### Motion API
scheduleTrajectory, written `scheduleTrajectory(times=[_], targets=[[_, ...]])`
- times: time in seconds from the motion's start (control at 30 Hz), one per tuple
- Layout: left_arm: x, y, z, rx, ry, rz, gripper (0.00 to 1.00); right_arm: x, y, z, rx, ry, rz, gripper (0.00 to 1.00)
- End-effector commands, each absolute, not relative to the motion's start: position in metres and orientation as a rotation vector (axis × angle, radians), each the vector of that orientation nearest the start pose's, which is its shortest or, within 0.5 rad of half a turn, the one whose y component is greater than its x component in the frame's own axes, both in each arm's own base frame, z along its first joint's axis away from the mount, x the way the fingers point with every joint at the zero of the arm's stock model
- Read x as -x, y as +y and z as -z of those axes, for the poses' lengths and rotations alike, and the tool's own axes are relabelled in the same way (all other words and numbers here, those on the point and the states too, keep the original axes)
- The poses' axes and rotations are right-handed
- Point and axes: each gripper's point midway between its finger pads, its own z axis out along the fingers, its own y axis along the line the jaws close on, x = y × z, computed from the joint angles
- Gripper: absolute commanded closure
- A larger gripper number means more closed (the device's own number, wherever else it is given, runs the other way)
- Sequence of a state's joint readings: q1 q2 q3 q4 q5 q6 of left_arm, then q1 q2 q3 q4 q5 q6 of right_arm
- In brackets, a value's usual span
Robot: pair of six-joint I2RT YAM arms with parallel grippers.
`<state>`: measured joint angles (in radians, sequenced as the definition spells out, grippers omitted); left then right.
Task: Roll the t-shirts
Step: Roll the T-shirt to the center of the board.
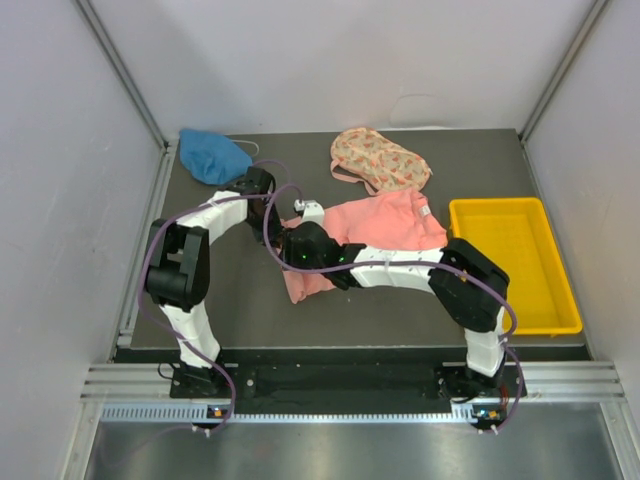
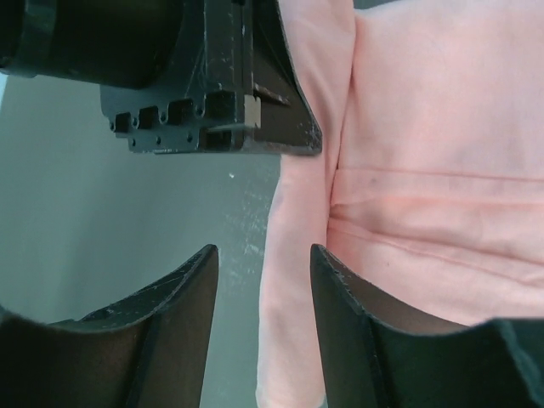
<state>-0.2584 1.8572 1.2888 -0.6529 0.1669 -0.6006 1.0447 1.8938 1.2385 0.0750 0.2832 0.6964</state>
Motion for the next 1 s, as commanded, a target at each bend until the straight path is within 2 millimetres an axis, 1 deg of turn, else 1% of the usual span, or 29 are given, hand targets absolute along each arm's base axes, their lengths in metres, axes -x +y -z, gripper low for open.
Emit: scheduleTrajectory(times=[0.0, 0.17, 0.27, 0.37, 0.4, 0.5, 0.6, 0.73, 0.77, 0.83, 0.87, 0.93, 0.97], targets=[[-0.368, -0.149, -0.051, 0.427, 2.8, 0.409, 0.9, -0.289, 0.45, -0.096, 0.291, 2.188, -0.642, 0.53], [-0.368, -0.15, -0.05, 0.421, 2.804, 0.409, 0.91, -0.291, 0.448, -0.087, 0.317, 2.204, -0.591, 0.54], [-0.368, -0.15, -0.051, 0.423, 2.802, 0.408, 0.9, -0.293, 0.452, -0.085, 0.334, 2.203, -0.59, 0.59], [-0.368, -0.15, -0.05, 0.421, 2.805, 0.407, 0.9, -0.294, 0.452, -0.084, 0.327, 2.205, -0.586, 0.67], [-0.368, -0.15, -0.05, 0.423, 2.804, 0.408, 0.9, -0.293, 0.451, -0.084, 0.324, 2.206, -0.587, 0.74], [-0.369, -0.151, -0.051, 0.417, 2.802, 0.414, 0.9, -0.294, 0.45, -0.083, 0.305, 2.209, -0.585, 0.81], [-0.369, -0.152, -0.053, 0.406, 2.8, 0.421, 0.85, -0.295, 0.447, -0.078, 0.281, 2.227, -0.591, 0.86], [-0.373, -0.154, -0.062, 0.367, 2.778, 0.449, 0.66, -0.296, 0.442, -0.072, 0.241, 2.257, -0.609, 0.88], [-0.374, -0.154, -0.068, 0.361, 2.766, 0.456, 0.59, -0.296, 0.441, -0.07, 0.238, 2.26, -0.607, 0.88], [-0.377, -0.156, -0.075, 0.351, 2.748, 0.477, 0.51, -0.296, 0.437, -0.067, 0.221, 2.272, -0.599, 0.89], [-0.379, -0.156, -0.082, 0.346, 2.729, 0.491, 0.47, -0.297, 0.434, -0.063, 0.215, 2.279, -0.592, 0.89], [-0.382, -0.155, -0.088, 0.355, 2.712, 0.524, 0.46, -0.298, 0.431, -0.063, 0.19, 2.285, -0.595, 0.89], [-0.381, -0.155, -0.092, 0.358, 2.704, 0.544, 0.45, -0.298, 0.427, -0.06, 0.183, 2.296, -0.592, 0.9]])
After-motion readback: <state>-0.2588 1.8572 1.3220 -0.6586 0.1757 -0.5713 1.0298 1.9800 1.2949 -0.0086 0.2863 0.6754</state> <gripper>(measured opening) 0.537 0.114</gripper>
